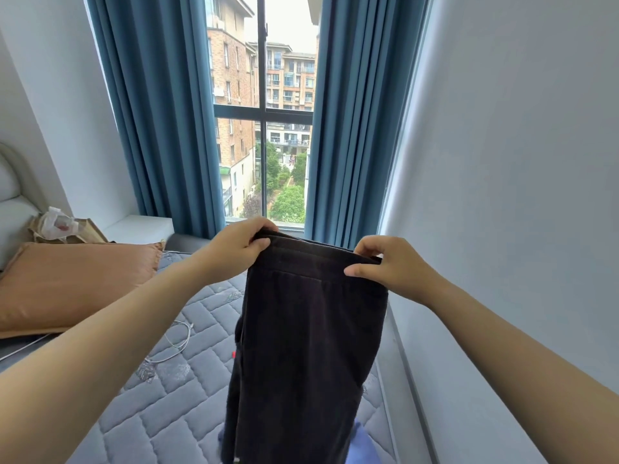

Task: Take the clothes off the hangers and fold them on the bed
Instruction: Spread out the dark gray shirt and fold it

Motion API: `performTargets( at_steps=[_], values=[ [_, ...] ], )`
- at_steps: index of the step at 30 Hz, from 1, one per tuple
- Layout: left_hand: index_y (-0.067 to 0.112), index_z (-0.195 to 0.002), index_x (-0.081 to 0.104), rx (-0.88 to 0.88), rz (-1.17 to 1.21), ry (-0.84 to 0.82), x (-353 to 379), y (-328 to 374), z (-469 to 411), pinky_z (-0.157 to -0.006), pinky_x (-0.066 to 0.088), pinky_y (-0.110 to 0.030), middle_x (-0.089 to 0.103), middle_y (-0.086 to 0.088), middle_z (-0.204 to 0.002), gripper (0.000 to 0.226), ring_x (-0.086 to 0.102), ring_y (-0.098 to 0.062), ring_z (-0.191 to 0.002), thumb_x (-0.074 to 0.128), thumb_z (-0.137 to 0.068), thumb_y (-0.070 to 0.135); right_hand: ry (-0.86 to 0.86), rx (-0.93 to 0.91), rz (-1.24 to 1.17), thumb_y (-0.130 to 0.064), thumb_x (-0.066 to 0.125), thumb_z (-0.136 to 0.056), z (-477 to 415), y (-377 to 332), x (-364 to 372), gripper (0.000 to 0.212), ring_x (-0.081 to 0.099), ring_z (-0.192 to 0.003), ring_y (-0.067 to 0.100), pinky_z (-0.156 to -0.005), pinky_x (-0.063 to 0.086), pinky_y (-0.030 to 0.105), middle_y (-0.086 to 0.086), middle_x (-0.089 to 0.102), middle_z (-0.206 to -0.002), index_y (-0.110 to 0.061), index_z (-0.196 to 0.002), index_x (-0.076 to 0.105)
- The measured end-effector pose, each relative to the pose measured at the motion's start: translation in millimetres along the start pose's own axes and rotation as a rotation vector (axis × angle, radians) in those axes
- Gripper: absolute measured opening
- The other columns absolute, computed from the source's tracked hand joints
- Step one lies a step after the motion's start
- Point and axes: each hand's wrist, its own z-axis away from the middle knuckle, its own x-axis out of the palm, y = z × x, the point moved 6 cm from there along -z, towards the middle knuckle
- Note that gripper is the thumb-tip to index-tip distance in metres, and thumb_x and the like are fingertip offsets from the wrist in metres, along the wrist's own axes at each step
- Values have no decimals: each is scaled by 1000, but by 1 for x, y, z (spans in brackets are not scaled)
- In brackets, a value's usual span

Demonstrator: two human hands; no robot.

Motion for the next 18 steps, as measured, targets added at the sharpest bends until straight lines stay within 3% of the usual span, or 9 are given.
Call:
performTargets(
  at_steps=[4, 6, 9, 12, 14, 16, 18],
  values=[
    [20, -109, 60, -63, 22, -40, 2, -11, 6, -85, 48, -35, 65, 1, -99, 23, 60, -20, -95, 47, -92, 10, 91, -77, 4, -28, 80, -75, -5, -17, -2, 20, 58, -67, 12, -65, 50, 26, -4, 62, -69, -20, -70, 62],
    [27, -107, 60, -58, -24, -117, 7, -8, 9, -84, 49, -34, 64, 7, -98, 25, 59, -16, -93, 50, -85, 36, 102, -93, -12, -25, 80, -75, -10, -23, -3, 18, 58, -67, 11, -62, 49, 21, -5, 62, -69, -20, -69, 64],
    [33, -120, 51, 55, -253, -158, 17, 7, 8, -84, 45, -26, 54, 20, -109, 66, 54, -4, -98, 57, -68, 74, 101, -123, 10, -25, 81, -74, -18, -34, -4, 16, 58, -69, 9, -63, 48, 18, -6, 63, -71, -20, -71, 66],
    [31, -141, 33, 72, -272, -139, 28, 21, -5, -88, 41, -28, 44, 18, -114, 85, 46, -5, -102, 64, -71, 70, 86, -168, 6, -24, 80, -75, -24, -45, -1, 12, 60, -71, 8, -66, 50, 20, -7, 64, -73, -21, -74, 68],
    [27, -136, 41, 49, -222, -138, 32, 24, -15, -86, 43, -28, 52, 15, -110, 66, 51, -9, -100, 65, -81, 54, 99, -186, -33, -24, 80, -75, -23, -48, -2, 12, 61, -72, 9, -68, 52, 21, -8, 64, -73, -23, -76, 68],
    [23, -115, 57, 89, -213, -151, 33, 29, -20, -76, 43, -25, 58, 11, -97, 33, 55, -12, -92, 63, -88, 41, 149, -161, -101, -27, 81, -74, -20, -44, -7, 16, 62, -76, 8, -73, 52, 19, -9, 64, -76, -27, -82, 67],
    [23, -98, 59, 137, -229, -174, 33, 35, -21, -67, 36, -20, 54, 14, -88, 13, 51, -9, -84, 59, -92, 35, 185, -102, -133, -32, 81, -73, -14, -32, -12, 29, 63, -83, 3, -77, 50, 13, -14, 65, -84, -33, -95, 63]
  ],
)
